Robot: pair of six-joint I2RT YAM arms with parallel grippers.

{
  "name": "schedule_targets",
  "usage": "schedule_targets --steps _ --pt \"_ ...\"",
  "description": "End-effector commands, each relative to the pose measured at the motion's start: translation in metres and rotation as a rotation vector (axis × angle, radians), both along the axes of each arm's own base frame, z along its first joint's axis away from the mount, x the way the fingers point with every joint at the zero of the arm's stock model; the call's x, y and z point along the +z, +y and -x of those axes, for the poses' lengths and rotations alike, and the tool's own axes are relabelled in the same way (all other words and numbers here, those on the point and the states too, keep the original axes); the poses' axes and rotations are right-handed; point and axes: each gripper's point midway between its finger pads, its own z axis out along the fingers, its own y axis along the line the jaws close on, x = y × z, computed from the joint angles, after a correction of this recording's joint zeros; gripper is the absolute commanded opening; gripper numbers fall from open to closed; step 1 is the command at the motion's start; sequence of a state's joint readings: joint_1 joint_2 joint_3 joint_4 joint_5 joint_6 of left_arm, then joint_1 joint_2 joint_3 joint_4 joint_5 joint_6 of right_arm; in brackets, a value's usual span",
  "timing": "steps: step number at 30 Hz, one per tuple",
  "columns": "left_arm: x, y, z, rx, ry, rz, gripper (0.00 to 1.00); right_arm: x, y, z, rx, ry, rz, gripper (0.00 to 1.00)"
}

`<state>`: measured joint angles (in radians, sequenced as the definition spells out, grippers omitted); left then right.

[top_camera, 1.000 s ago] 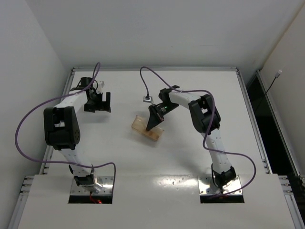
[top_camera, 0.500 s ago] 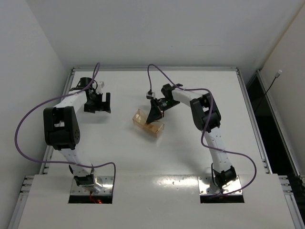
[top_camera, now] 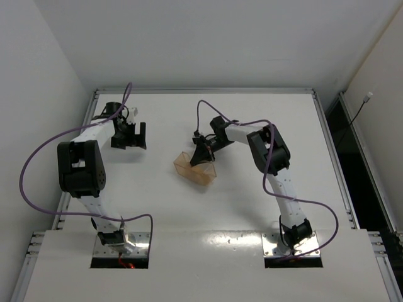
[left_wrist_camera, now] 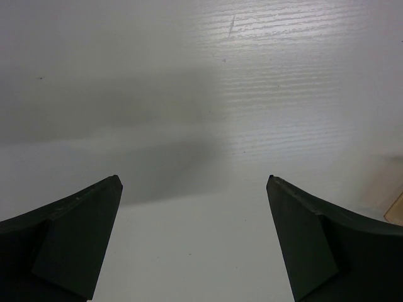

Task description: Build the wood block tower

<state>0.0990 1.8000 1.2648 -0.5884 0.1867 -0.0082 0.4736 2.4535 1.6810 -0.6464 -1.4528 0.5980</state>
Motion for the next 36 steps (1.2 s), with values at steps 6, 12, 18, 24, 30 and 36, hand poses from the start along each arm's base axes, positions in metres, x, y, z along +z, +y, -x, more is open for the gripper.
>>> schedule_targets --steps 6,12,18,24,30,36 --pt "0.001 0.003 -0.002 0.014 -0.012 0.003 0.99 0.093 0.009 0.018 0.078 0.19 -0.05 0.0" --pt "-0.002 0.003 0.004 0.014 -0.002 0.004 0.99 0.118 0.014 0.038 0.113 0.199 -0.032 0.0" --pt "0.002 0.003 0.006 0.014 -0.011 0.003 0.99 0.121 0.024 0.022 0.12 0.09 -0.091 0.0" --pt "0.009 0.005 0.005 0.01 -0.031 -0.011 0.99 0.118 0.027 -0.002 0.104 -0.152 -0.21 0.0" --pt "0.022 0.005 0.003 0.01 -0.092 -0.018 0.99 0.124 0.002 -0.065 -0.107 -0.421 -0.218 0.0" --pt "0.037 0.009 -0.003 0.028 -0.158 -0.037 0.99 0.053 -0.078 -0.131 -0.288 -0.612 0.181 0.0"
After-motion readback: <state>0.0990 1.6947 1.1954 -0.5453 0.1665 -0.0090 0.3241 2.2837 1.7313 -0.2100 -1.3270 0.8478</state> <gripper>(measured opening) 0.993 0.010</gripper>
